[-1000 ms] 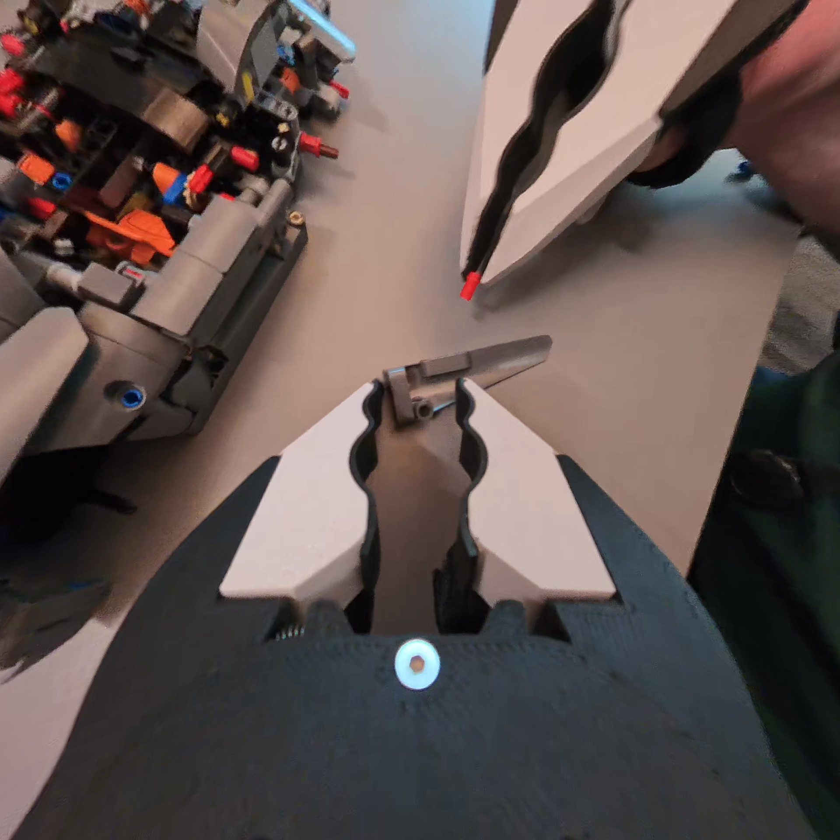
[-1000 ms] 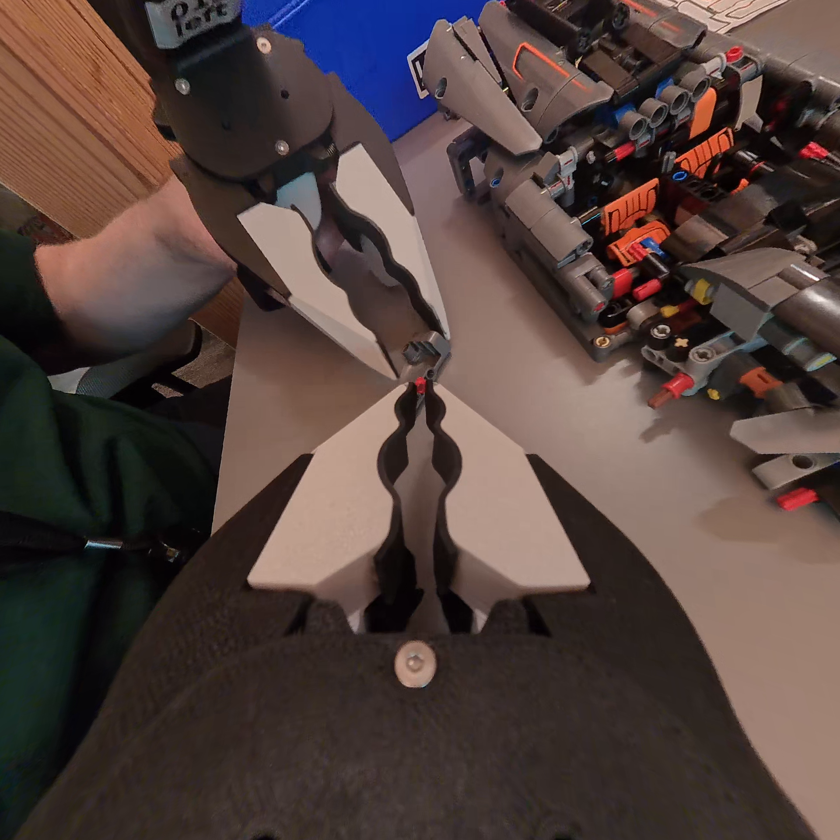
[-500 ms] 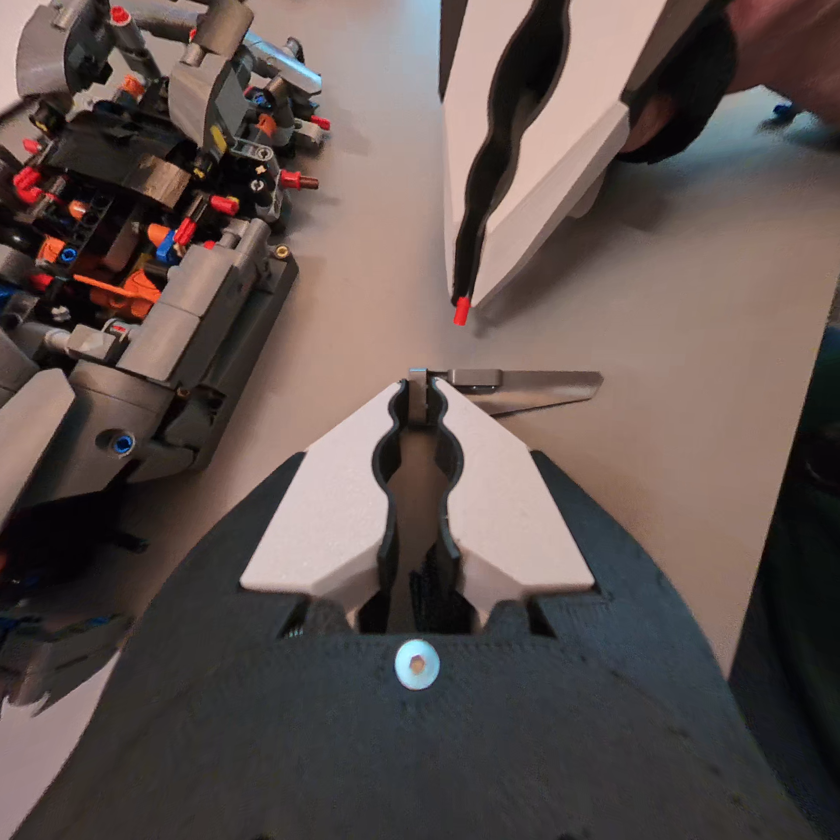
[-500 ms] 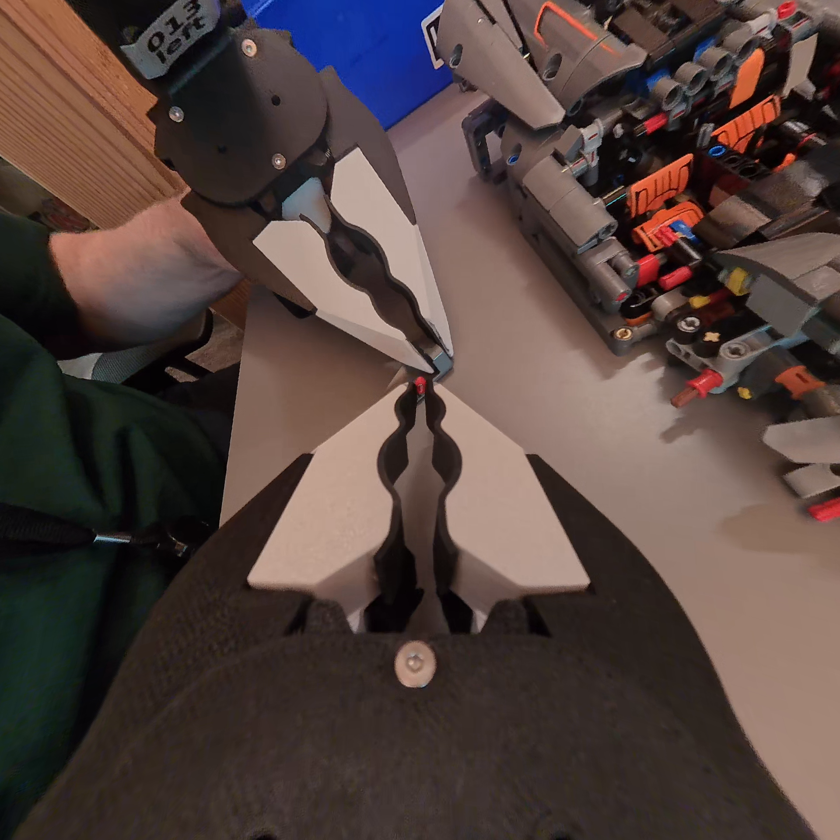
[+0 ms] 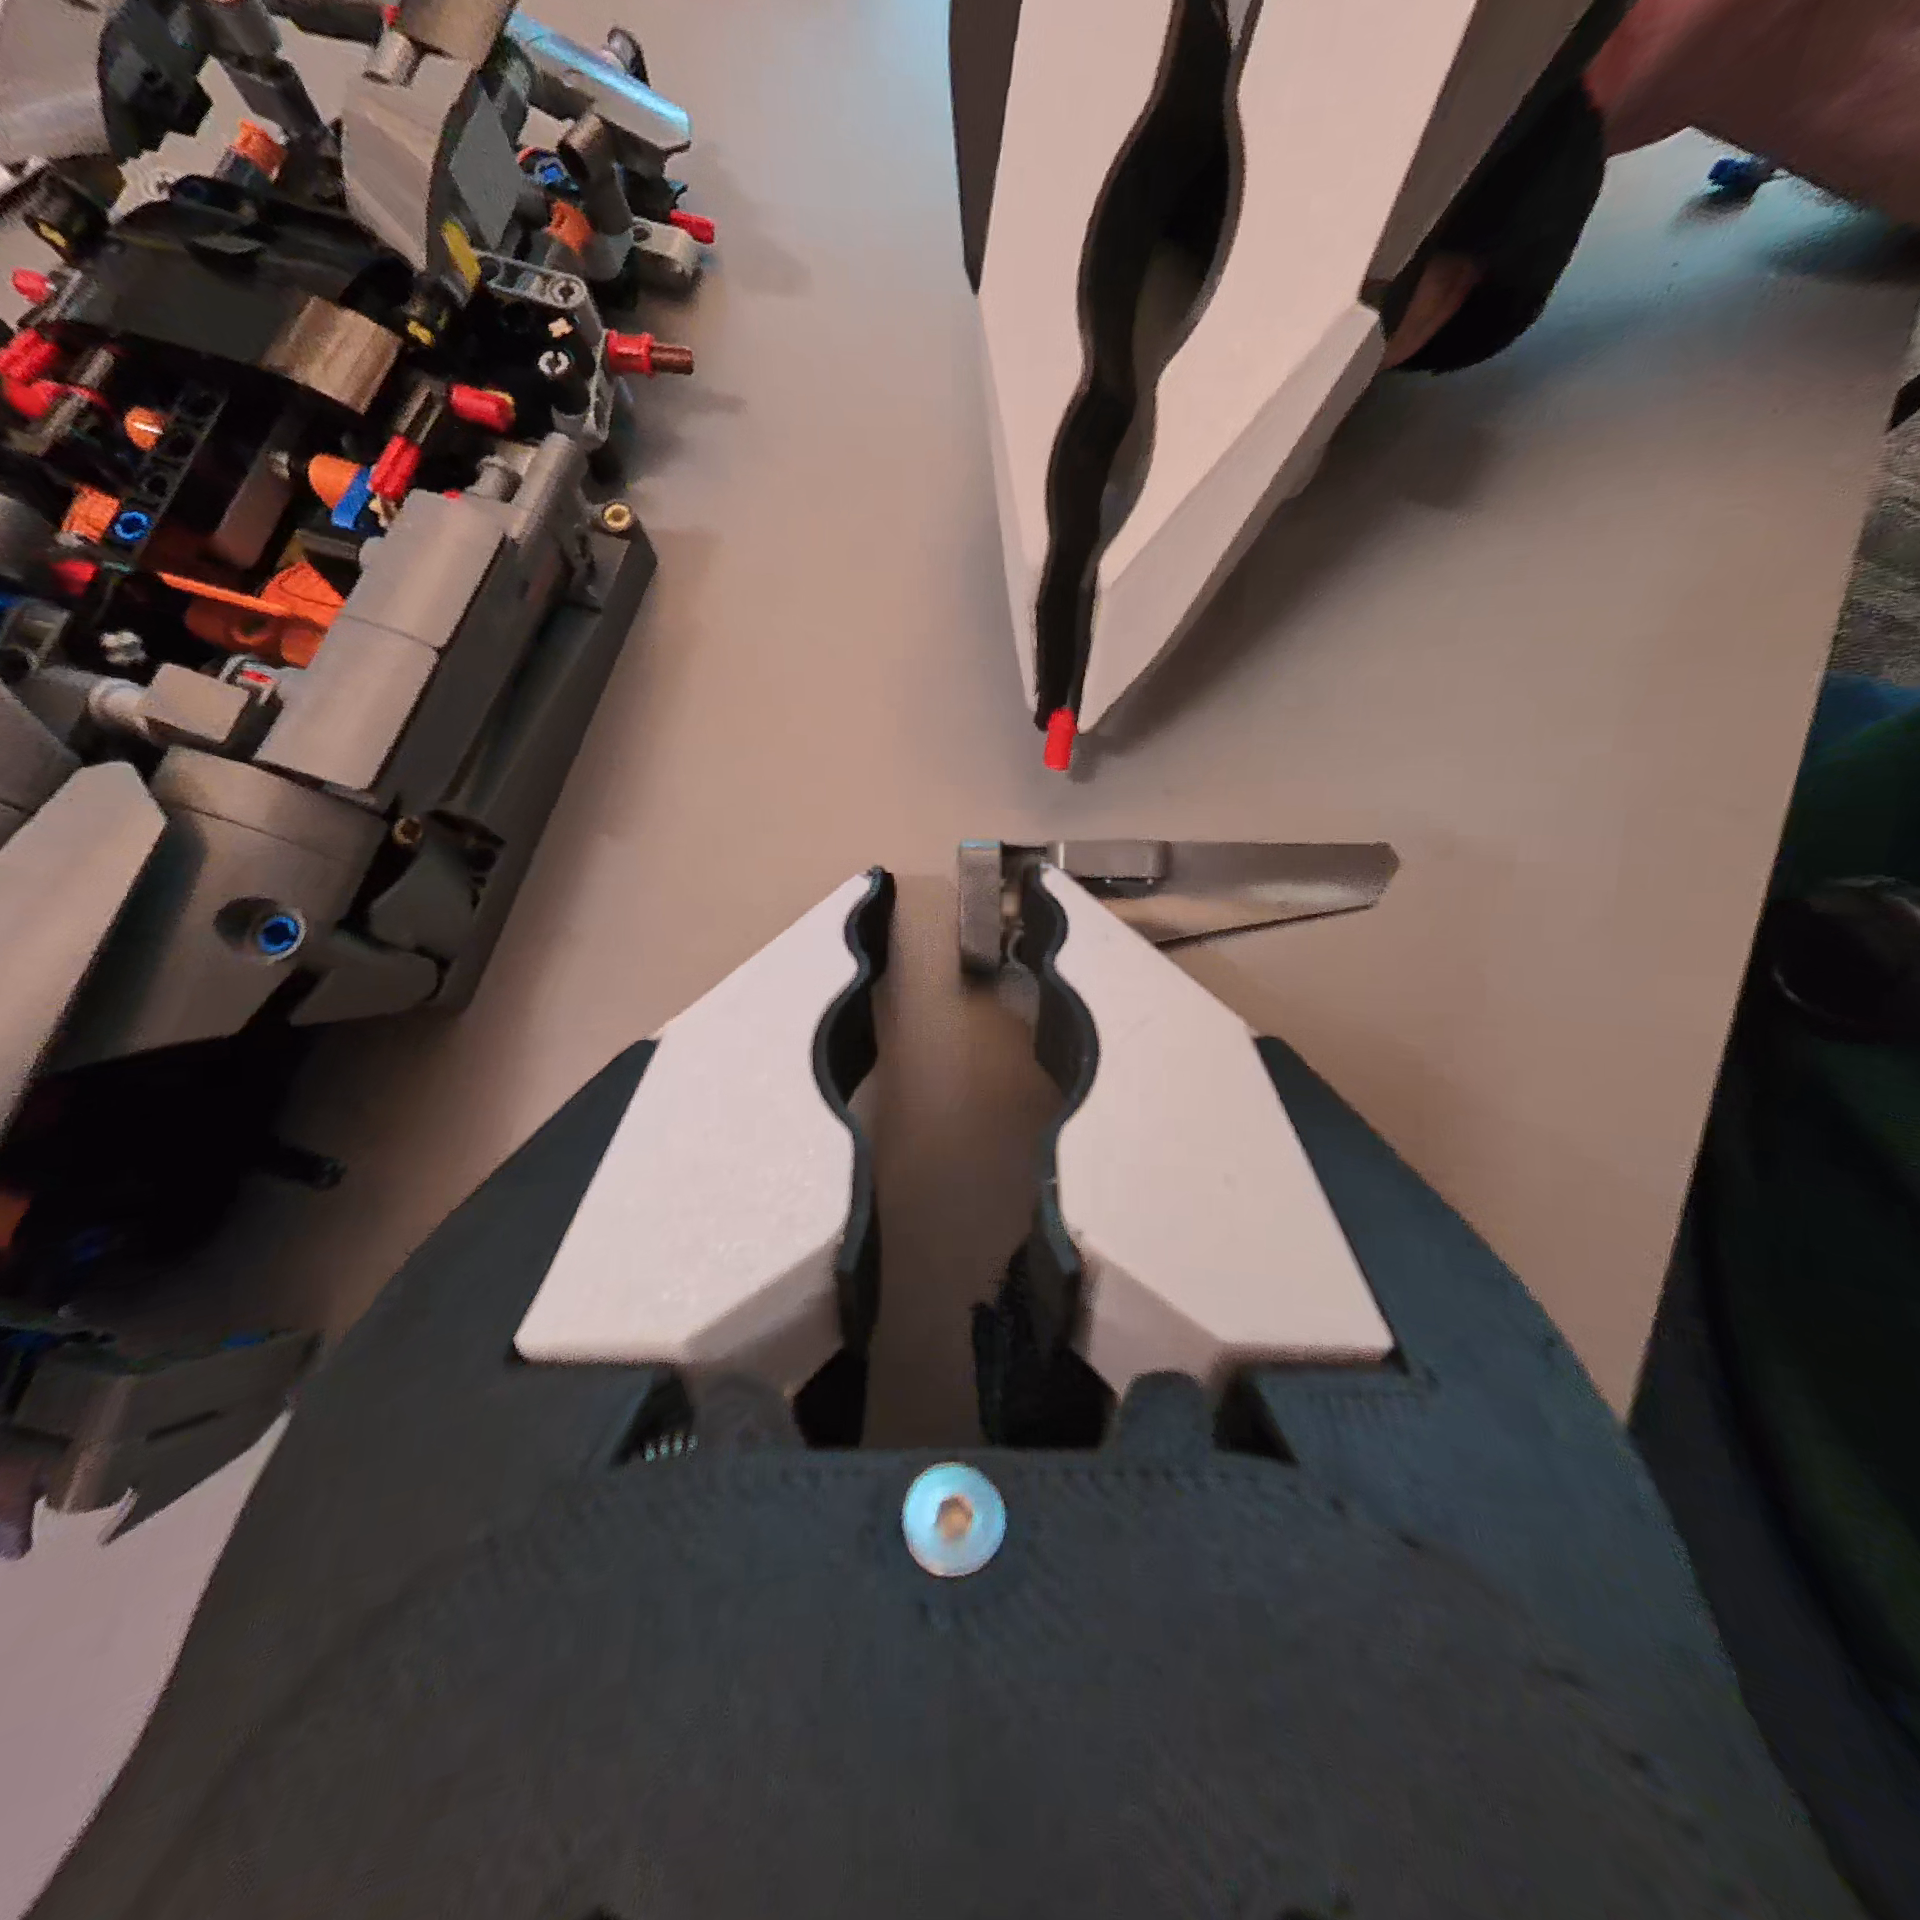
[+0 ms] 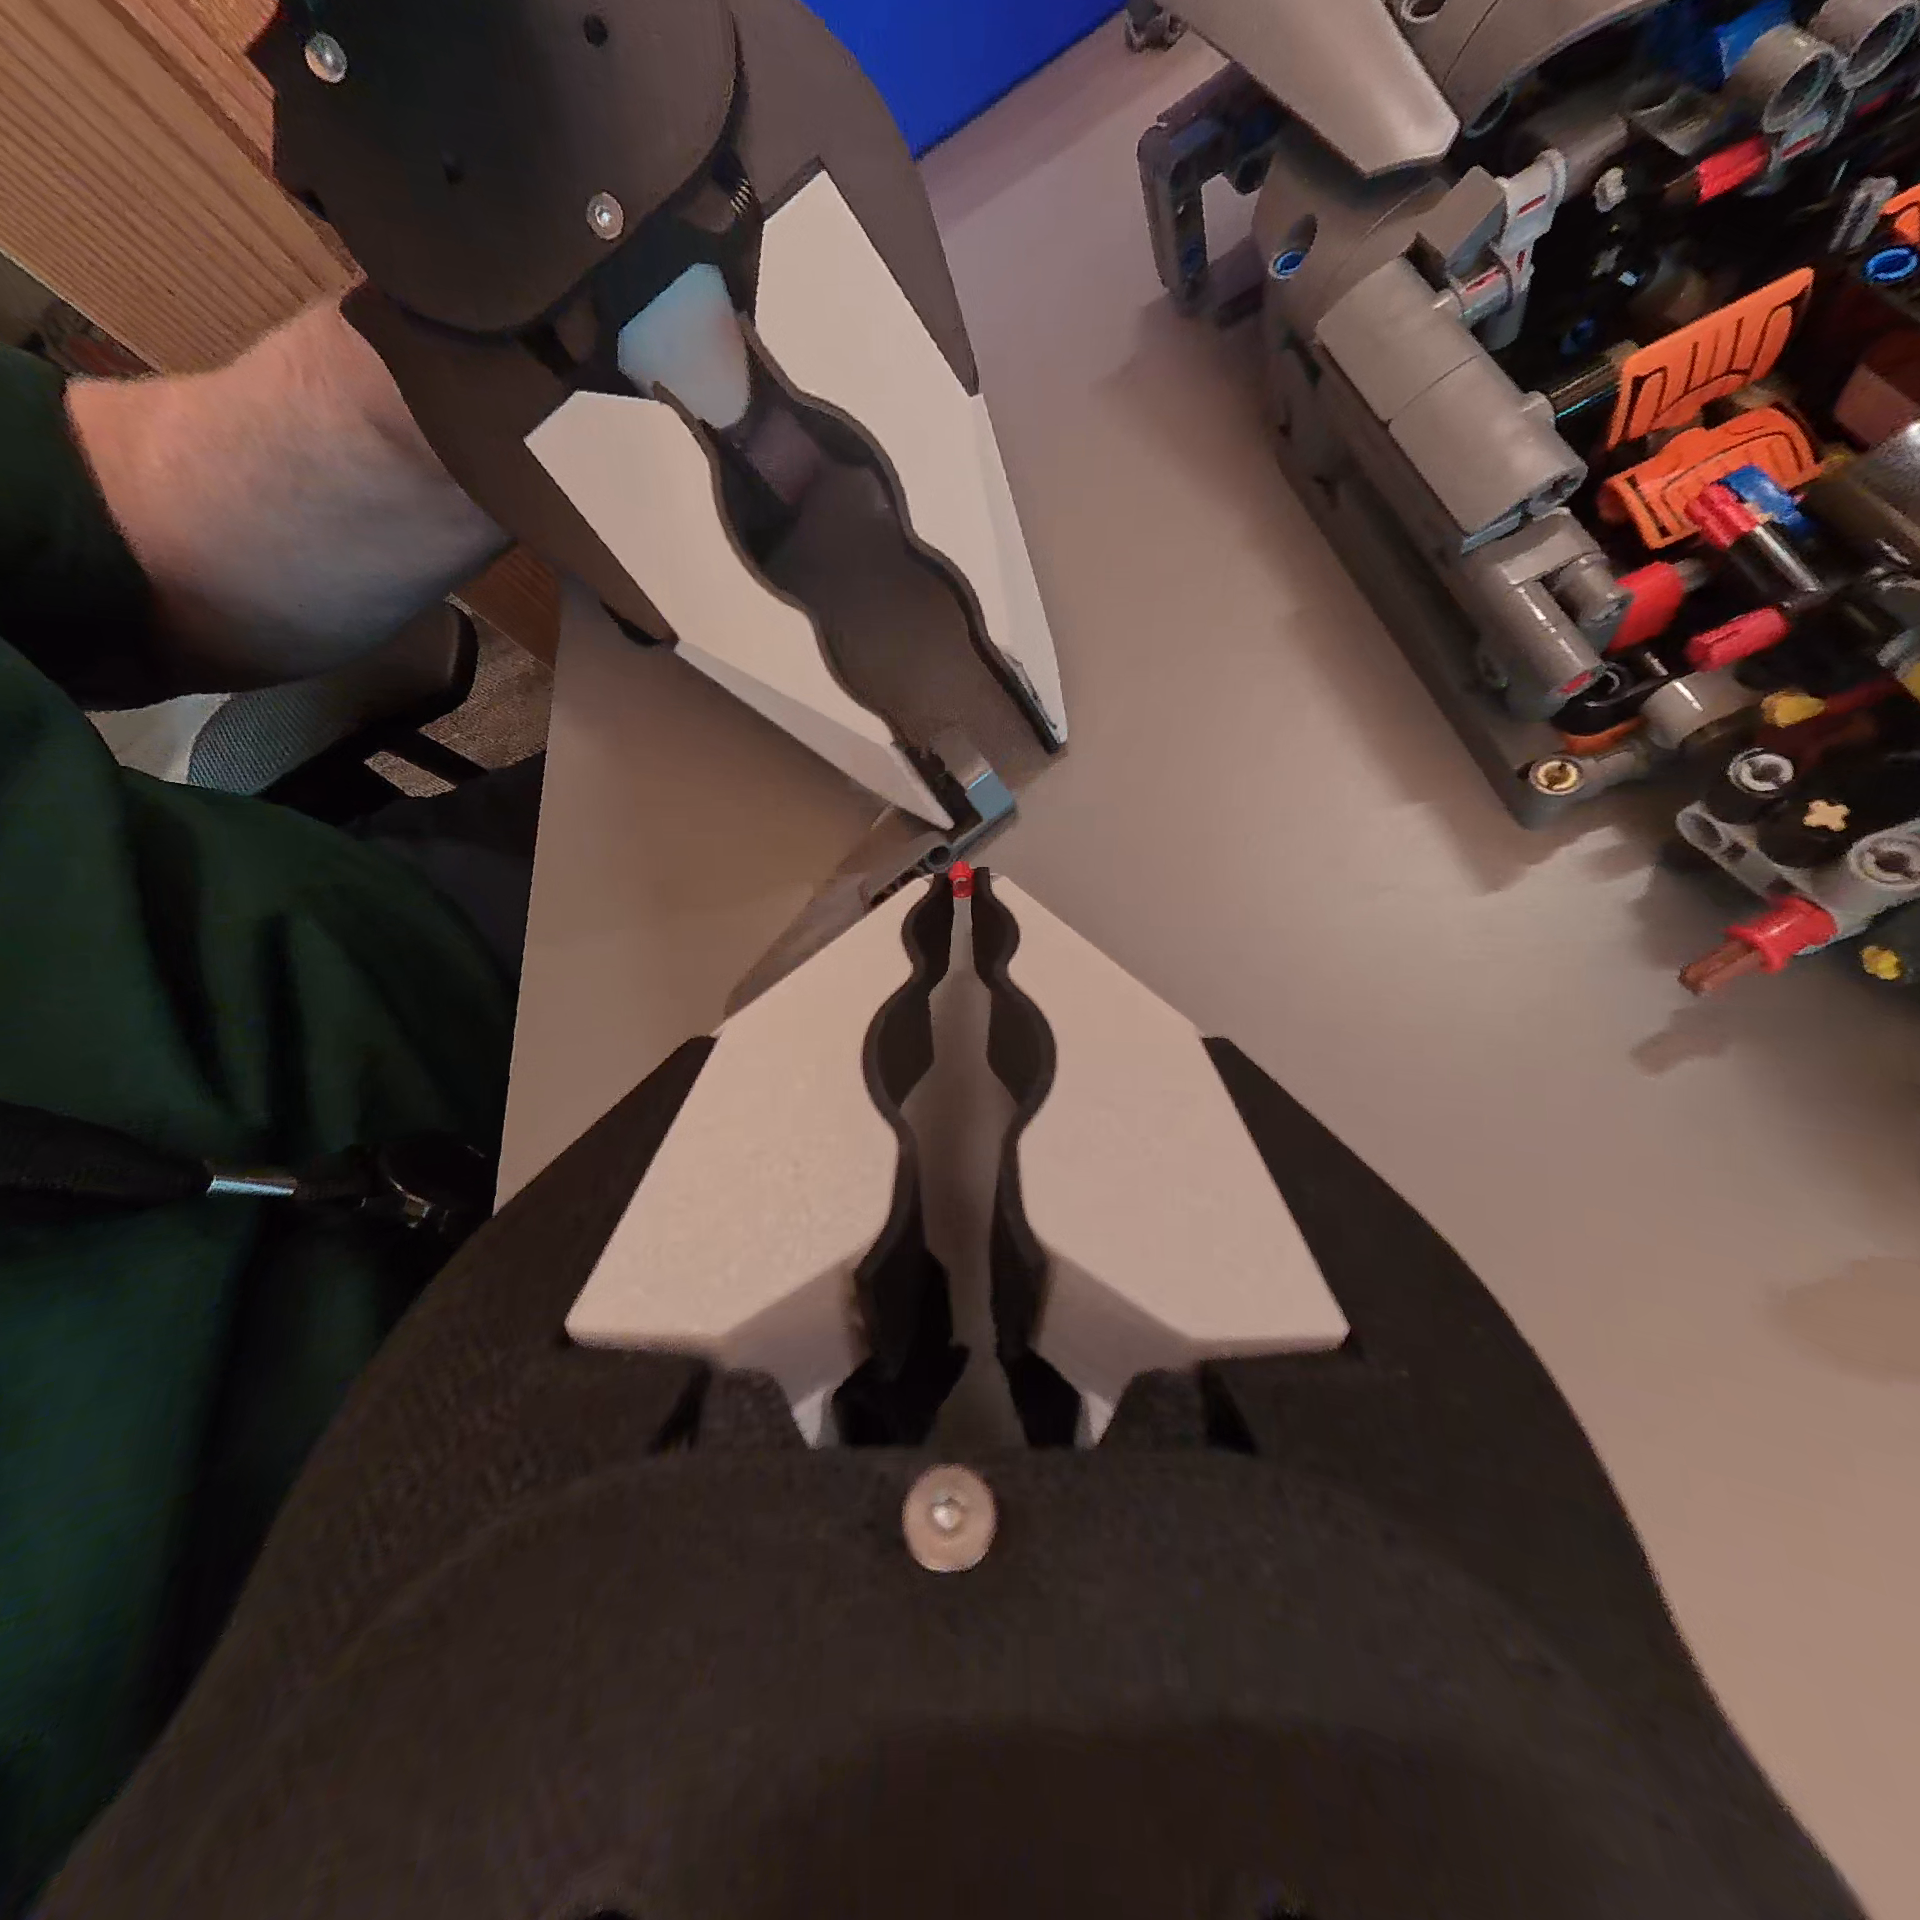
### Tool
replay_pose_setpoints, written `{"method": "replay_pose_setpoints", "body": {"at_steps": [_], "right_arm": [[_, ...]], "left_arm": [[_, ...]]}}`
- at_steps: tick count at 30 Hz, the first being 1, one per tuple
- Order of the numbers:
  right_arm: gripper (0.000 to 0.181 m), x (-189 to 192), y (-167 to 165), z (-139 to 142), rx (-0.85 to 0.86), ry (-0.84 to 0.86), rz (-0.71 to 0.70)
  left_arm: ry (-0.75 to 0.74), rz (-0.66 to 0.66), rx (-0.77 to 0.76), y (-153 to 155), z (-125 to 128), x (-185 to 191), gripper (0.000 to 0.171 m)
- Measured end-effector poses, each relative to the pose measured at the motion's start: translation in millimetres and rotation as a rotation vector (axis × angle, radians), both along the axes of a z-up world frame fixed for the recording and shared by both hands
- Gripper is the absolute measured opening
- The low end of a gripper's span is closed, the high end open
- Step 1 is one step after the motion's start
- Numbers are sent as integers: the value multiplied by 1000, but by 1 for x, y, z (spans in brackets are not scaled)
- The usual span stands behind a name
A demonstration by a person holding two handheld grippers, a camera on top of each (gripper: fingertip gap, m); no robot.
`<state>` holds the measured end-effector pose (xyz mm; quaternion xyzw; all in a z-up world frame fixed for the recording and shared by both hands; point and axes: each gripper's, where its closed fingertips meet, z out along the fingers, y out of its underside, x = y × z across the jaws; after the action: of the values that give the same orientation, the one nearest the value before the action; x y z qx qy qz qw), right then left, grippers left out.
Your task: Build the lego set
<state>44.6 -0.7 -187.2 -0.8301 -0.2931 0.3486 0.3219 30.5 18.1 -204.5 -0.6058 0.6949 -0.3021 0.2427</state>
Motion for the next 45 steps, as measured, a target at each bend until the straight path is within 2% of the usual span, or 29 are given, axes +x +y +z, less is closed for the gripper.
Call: {"method": "replay_pose_setpoints", "body": {"at_steps": [6,8,9,10,16,19,23,37,45], "right_arm": [[2,-2,-1,-1,-4,-5,11],[2,-2,-1,-1,-5,0,12],[2,-2,-1,-1,-5,2,15],[2,-2,-1,0,-5,4,17],[2,0,0,6,14,44,7],[2,-1,0,9,34,49,13],[2,-5,3,19,68,102,14],[1,-2,8,21,179,7,-15],[1,0,9,24,194,34,-8]], "left_arm": [[24,-13,-11,-4,0,-1,27],[34,-17,2,-4,-1,0,17],[37,-28,8,-6,-1,0,7],[33,-32,14,-7,-1,1,6],[-38,15,76,-3,2,4,6],[-145,26,107,-2,18,6,6],[-195,29,143,-2,26,7,6],[-237,54,174,5,32,11,6],[-261,64,172,6,36,13,6]]}}
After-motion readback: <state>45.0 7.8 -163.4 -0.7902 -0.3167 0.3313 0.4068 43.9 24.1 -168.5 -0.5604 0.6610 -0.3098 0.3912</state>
